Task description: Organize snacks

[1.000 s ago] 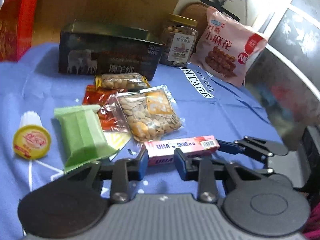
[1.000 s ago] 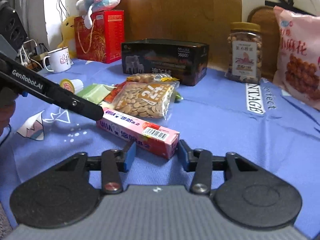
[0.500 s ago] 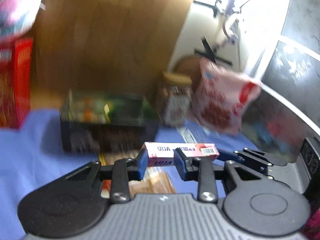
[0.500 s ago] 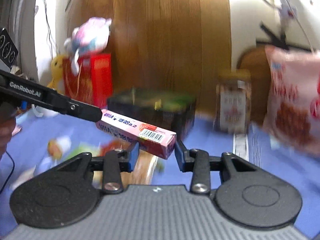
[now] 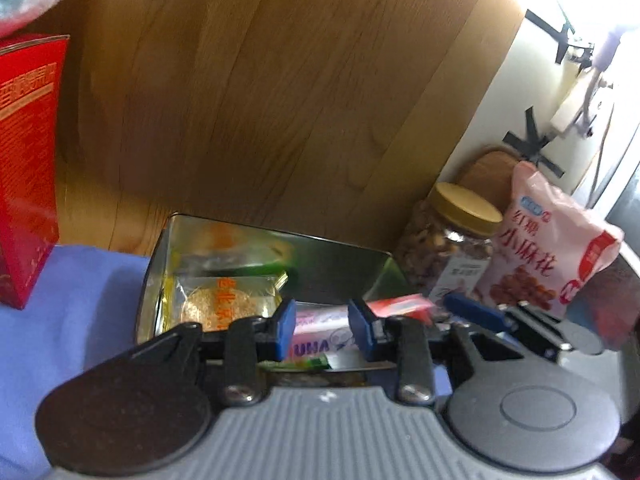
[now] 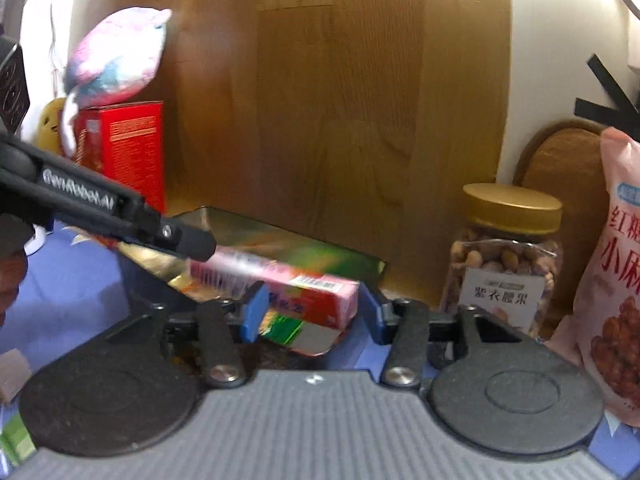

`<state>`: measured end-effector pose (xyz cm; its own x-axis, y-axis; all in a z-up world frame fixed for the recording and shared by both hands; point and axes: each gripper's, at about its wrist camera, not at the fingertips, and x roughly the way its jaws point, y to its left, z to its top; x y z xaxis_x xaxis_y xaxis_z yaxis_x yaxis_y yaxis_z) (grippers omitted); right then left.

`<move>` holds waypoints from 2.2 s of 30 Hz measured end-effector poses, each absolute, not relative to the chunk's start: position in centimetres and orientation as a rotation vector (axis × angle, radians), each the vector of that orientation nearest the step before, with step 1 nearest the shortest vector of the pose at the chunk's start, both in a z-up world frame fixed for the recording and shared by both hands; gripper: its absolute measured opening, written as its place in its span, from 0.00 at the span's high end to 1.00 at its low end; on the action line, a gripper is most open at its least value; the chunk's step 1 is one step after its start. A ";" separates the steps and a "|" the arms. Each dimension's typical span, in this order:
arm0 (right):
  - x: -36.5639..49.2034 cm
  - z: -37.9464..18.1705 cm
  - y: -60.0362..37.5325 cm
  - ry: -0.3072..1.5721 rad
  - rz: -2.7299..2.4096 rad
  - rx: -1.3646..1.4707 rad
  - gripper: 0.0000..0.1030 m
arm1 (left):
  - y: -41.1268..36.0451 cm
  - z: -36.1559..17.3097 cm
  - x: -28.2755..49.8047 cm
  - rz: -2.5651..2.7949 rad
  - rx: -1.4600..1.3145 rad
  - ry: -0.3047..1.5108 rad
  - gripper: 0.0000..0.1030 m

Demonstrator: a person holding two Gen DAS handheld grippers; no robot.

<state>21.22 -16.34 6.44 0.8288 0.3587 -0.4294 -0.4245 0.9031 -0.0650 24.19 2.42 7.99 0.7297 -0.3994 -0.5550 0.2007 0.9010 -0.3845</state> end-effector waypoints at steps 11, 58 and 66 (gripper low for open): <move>17.0 4.4 -23.0 0.568 0.573 0.242 0.49 | 4.6 8.3 18.0 -0.410 -0.388 0.684 0.69; 1.6 1.2 -19.7 0.758 0.708 0.263 0.59 | 4.2 2.9 -0.8 -0.447 -0.413 0.832 0.63; -1.0 1.9 -19.5 0.652 0.665 0.091 0.46 | 5.0 2.9 -0.1 -0.467 -0.487 0.851 0.54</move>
<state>-0.99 -19.53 1.87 0.5967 0.5999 -0.5329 -0.5446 0.7905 0.2802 -0.10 4.95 2.91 0.5730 -0.5684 -0.5905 0.1928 0.7937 -0.5769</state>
